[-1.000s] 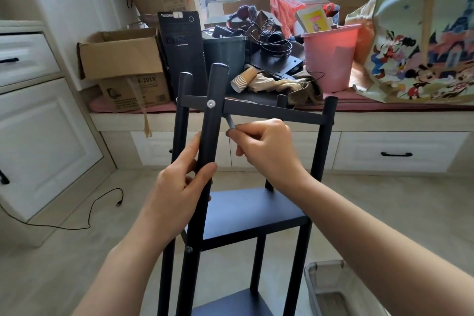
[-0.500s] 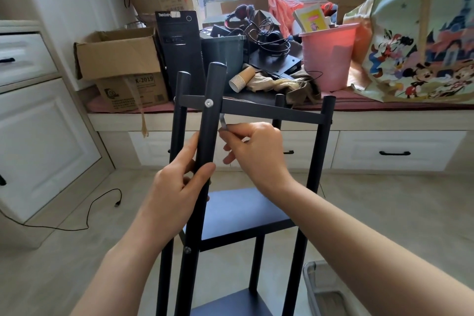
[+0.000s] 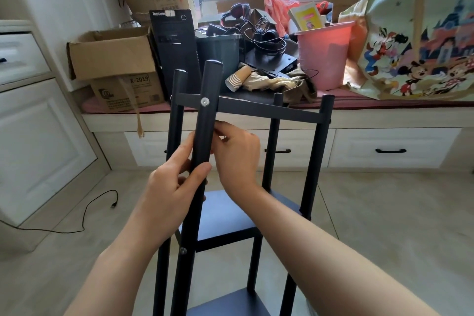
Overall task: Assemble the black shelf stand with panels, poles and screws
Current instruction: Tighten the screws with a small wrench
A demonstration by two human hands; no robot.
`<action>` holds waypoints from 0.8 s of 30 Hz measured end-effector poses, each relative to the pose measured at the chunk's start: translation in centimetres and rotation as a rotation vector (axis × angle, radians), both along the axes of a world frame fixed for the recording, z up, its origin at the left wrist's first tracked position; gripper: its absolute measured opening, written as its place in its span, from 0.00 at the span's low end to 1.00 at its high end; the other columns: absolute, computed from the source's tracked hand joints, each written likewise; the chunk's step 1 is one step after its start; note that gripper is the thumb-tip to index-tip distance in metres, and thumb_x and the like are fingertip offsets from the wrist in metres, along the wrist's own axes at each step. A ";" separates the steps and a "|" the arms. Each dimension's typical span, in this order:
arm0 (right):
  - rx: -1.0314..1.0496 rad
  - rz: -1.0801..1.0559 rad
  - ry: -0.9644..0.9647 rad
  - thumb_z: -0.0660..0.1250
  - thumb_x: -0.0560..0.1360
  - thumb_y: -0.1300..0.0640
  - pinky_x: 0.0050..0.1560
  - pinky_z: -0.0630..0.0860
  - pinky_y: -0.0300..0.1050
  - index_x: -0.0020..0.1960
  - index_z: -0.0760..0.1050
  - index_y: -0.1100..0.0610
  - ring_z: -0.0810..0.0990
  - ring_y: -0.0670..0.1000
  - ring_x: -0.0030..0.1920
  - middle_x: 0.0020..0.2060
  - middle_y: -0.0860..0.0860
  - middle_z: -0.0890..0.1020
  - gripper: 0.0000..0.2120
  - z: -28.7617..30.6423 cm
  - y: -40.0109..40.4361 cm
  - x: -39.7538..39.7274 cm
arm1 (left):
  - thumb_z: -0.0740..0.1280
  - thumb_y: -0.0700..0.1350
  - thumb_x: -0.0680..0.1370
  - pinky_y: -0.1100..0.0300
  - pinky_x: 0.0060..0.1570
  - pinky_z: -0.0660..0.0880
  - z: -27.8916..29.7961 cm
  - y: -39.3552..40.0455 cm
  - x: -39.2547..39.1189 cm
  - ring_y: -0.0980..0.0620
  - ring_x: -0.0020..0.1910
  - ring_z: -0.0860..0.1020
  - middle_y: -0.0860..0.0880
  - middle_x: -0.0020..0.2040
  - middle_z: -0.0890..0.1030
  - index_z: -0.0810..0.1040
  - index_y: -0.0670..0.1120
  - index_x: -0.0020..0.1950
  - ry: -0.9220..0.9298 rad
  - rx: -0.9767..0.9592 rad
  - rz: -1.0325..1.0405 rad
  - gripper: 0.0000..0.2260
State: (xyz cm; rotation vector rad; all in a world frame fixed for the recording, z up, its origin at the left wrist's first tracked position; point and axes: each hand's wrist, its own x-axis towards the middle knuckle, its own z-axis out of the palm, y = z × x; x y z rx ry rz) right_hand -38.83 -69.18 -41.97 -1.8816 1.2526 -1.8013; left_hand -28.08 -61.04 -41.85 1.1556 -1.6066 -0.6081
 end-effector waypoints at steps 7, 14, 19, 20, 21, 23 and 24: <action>0.074 0.005 0.020 0.62 0.77 0.46 0.40 0.78 0.51 0.47 0.85 0.51 0.82 0.53 0.35 0.36 0.47 0.85 0.14 -0.3 -0.4 -1.0 | 0.64 0.45 0.82 0.50 0.41 0.83 -0.1 -0.1 -0.2 0.39 0.39 0.78 0.43 0.39 0.76 0.60 0.68 0.74 -0.051 0.001 0.054 0.27; 0.243 0.100 0.108 0.69 0.78 0.54 0.46 0.79 0.55 0.50 0.86 0.55 0.81 0.47 0.35 0.34 0.44 0.83 0.07 -1.8 0.2 -6.5 | 0.68 0.45 0.79 0.45 0.45 0.82 -0.5 -0.1 0.2 0.50 0.37 0.82 0.58 0.43 0.80 0.60 0.70 0.72 -0.205 -0.001 0.174 0.30; 0.329 0.072 0.179 0.69 0.78 0.55 0.46 0.78 0.42 0.52 0.85 0.56 0.82 0.46 0.41 0.39 0.47 0.85 0.08 -2.8 0.8 -11.9 | 0.71 0.44 0.78 0.45 0.50 0.81 -0.2 0.3 0.6 0.50 0.41 0.83 0.56 0.47 0.81 0.59 0.67 0.74 -0.220 0.028 0.235 0.33; 0.352 0.065 0.198 0.69 0.78 0.55 0.44 0.75 0.36 0.51 0.85 0.56 0.81 0.45 0.41 0.39 0.46 0.84 0.08 -3.0 0.9 -12.9 | 0.71 0.43 0.78 0.45 0.50 0.81 -0.2 0.4 0.7 0.50 0.41 0.83 0.56 0.48 0.81 0.58 0.67 0.75 -0.212 0.033 0.238 0.34; 0.381 0.053 0.206 0.69 0.78 0.55 0.45 0.73 0.35 0.51 0.85 0.56 0.80 0.45 0.43 0.40 0.47 0.83 0.08 -3.2 1.0 -13.9 | 0.70 0.42 0.78 0.45 0.51 0.81 -0.3 0.4 0.9 0.50 0.40 0.83 0.55 0.49 0.81 0.58 0.67 0.76 -0.206 0.040 0.241 0.34; 0.454 0.013 0.200 0.69 0.78 0.55 0.50 0.73 0.43 0.50 0.85 0.55 0.79 0.50 0.48 0.45 0.50 0.81 0.07 -3.7 0.9 -15.8 | 0.70 0.42 0.79 0.46 0.51 0.81 -0.3 0.6 1.2 0.51 0.40 0.83 0.53 0.51 0.81 0.56 0.65 0.78 -0.211 0.048 0.242 0.36; 0.491 -0.012 0.192 0.69 0.77 0.54 0.51 0.72 0.45 0.49 0.85 0.55 0.77 0.51 0.49 0.47 0.52 0.78 0.07 -3.8 1.0 -16.5 | 0.70 0.42 0.79 0.47 0.51 0.81 -0.4 0.7 1.4 0.52 0.39 0.83 0.52 0.53 0.81 0.55 0.65 0.79 -0.212 0.052 0.240 0.36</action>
